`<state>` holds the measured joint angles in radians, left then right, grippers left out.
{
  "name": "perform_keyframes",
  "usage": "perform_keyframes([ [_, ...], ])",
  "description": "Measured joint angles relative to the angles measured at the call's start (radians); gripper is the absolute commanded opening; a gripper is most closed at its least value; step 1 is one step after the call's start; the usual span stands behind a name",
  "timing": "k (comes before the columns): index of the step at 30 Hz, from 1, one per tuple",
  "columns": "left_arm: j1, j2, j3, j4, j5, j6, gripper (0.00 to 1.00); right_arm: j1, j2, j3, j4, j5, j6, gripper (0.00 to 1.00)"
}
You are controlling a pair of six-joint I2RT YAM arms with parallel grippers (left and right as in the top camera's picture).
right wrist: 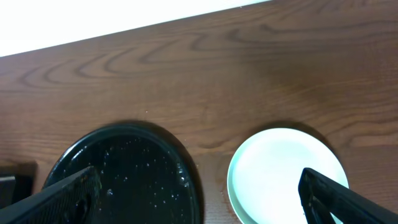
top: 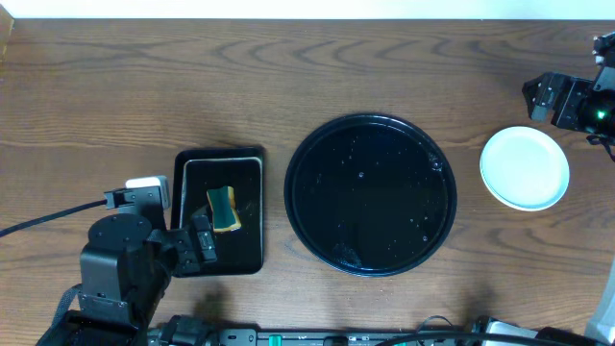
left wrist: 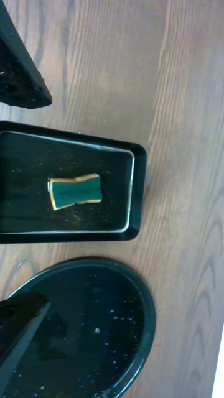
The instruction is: Clean dirty plates on tray and stack at the side
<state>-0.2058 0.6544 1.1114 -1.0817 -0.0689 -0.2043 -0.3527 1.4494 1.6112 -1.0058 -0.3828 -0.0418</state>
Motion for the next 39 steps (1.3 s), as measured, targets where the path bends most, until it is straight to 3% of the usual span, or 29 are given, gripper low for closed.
perform_keyframes([
  [8,0.011,-0.020,-0.019,0.291,-0.053,0.028,0.94,0.000,0.000,0.000,0.000,0.000,0.000,0.99],
  [17,0.148,-0.348,-0.272,0.651,-0.077,0.053,0.94,0.000,0.000,0.000,0.000,0.000,0.000,0.99],
  [32,0.173,-0.628,-0.697,0.742,-0.095,0.055,0.95,0.000,0.000,0.000,0.000,0.000,0.000,0.99],
  [39,0.173,-0.643,-0.840,0.821,-0.095,0.056,0.95,0.000,0.000,0.000,0.000,0.000,0.000,0.99],
])
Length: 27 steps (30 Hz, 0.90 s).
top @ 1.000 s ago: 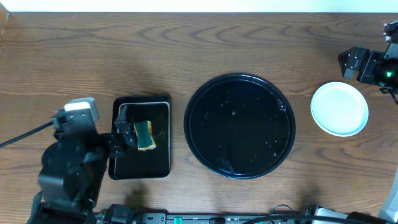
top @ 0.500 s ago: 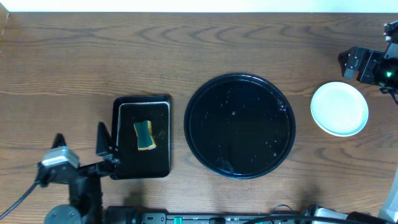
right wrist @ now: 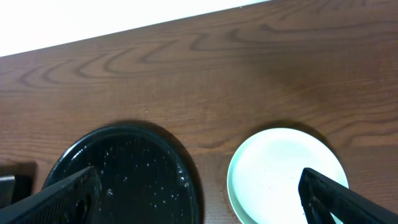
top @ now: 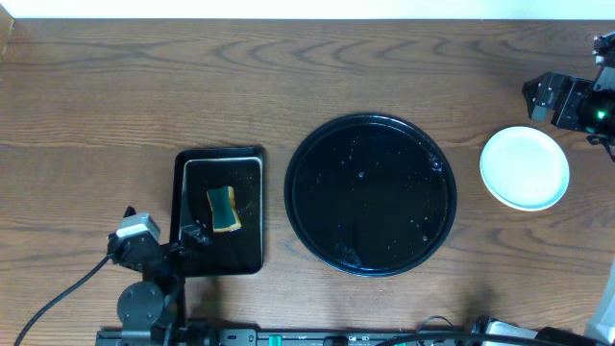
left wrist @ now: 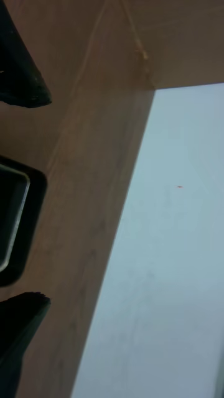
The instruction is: Clean dirty plates on tray and stack at the side
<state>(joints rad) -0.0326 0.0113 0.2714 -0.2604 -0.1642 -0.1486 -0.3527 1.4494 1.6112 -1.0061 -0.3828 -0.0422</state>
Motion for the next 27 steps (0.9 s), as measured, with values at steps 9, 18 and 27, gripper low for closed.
perform_keyframes([
  [9,0.000,-0.001,-0.180,0.243,0.021,0.000,0.95,0.000,0.000,0.000,0.000,0.000,0.000,0.99],
  [18,0.000,-0.001,-0.227,0.248,0.140,0.000,0.95,0.000,0.000,0.000,0.000,0.000,0.000,0.99],
  [27,0.000,0.000,-0.246,0.223,0.181,0.010,0.95,0.000,0.000,0.000,0.000,0.000,0.000,0.99],
])
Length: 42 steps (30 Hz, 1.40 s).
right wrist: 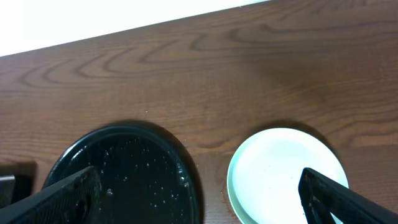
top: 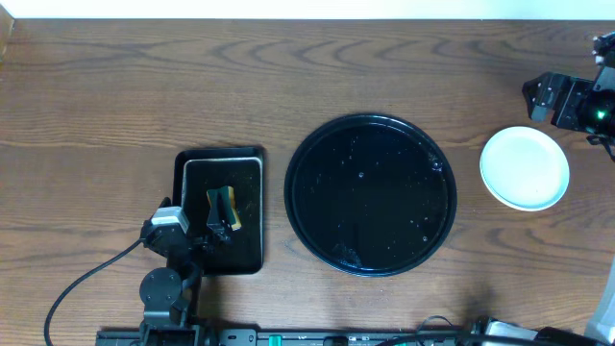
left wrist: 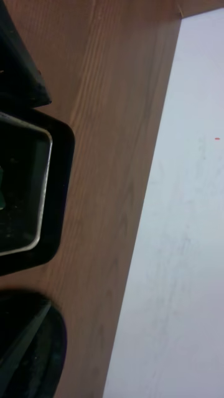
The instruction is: Clean dirty plates on tray and stack at the side
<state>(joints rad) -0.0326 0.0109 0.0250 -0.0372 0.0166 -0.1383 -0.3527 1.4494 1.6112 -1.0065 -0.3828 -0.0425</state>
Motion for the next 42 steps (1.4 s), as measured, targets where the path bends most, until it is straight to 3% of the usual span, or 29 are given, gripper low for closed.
perform_keyframes([
  [42,0.035,0.000,0.000,0.000,-0.004,0.039,0.95,0.000,0.000,0.000,0.000,0.000,0.000,0.99],
])
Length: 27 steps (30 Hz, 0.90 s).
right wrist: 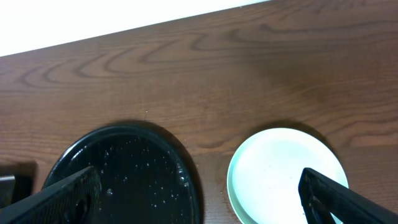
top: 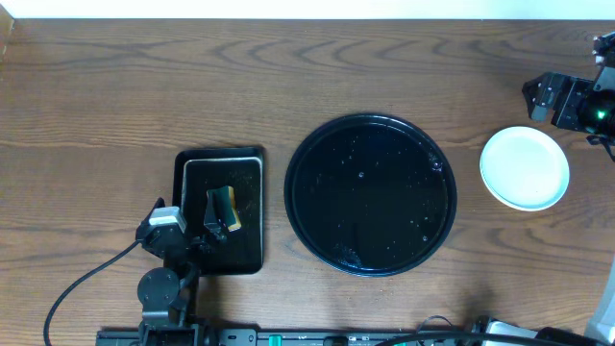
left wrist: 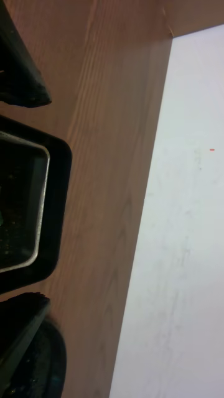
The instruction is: Clean dirty plates on tray and stack at the side
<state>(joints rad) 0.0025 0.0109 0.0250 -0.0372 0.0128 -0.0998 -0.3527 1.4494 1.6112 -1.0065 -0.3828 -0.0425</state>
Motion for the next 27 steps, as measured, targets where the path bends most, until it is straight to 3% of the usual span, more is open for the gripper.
perform_keyframes([
  [21,0.000,0.000,0.000,0.000,0.000,0.000,0.95,0.000,0.000,0.000,0.000,0.002,0.000,0.99],
  [27,0.000,0.000,0.000,0.000,0.000,0.000,0.95,0.000,0.000,0.000,-0.002,0.117,-0.003,0.99],
])
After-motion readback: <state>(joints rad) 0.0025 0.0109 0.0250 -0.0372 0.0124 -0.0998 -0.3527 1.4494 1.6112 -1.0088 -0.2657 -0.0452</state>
